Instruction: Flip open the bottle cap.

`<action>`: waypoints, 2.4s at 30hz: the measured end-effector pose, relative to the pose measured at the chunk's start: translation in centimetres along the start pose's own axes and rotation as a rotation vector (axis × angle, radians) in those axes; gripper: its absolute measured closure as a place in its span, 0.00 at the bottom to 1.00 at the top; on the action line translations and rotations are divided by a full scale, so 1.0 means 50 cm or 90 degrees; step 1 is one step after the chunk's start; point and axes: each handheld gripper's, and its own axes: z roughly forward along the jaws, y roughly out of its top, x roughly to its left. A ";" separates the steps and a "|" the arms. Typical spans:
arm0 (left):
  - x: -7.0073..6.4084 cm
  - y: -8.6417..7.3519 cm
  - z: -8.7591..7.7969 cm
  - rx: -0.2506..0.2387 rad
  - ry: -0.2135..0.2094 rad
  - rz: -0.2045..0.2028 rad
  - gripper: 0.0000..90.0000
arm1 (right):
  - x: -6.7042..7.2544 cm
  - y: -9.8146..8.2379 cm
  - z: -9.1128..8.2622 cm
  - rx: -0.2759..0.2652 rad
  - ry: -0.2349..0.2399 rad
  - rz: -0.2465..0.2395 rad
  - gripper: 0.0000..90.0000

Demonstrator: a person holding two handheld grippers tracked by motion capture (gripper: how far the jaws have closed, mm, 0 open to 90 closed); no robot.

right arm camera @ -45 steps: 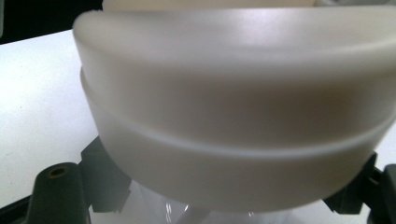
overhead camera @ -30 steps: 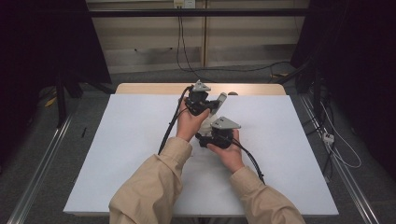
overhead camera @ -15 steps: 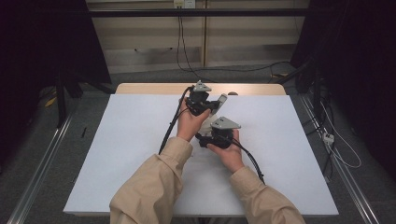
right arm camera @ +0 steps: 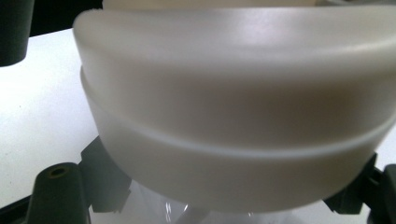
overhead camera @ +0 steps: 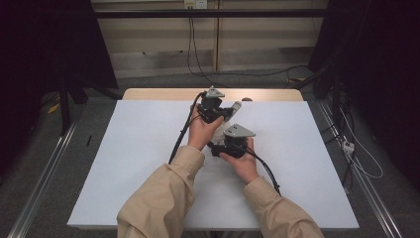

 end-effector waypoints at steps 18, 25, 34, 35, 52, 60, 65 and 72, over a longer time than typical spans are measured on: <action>0.000 0.001 0.002 0.006 0.000 0.004 1.00 | 0.000 0.000 0.000 0.000 -0.001 0.001 0.21; -0.003 0.002 0.004 0.013 0.003 0.010 1.00 | -0.001 0.000 0.000 0.001 0.001 0.003 0.21; -0.002 0.001 -0.002 0.012 -0.002 0.004 0.98 | 0.001 0.000 0.000 0.000 -0.003 -0.003 0.21; -0.002 0.001 -0.004 0.013 -0.002 0.004 0.97 | 0.002 0.001 -0.001 0.002 -0.003 -0.004 0.20; 0.007 -0.009 -0.060 0.005 -0.004 -0.025 0.48 | -0.003 -0.002 -0.025 0.040 0.026 0.041 0.05; 0.004 -0.014 -0.083 0.009 -0.005 -0.018 0.31 | -0.006 -0.008 -0.047 0.052 0.032 0.038 0.05; 0.003 -0.023 -0.096 0.013 -0.009 -0.016 0.26 | -0.007 -0.010 -0.061 0.056 0.035 0.034 0.06; 0.005 -0.032 -0.125 -0.003 -0.012 -0.015 0.21 | -0.008 -0.011 -0.080 0.058 0.041 0.025 0.07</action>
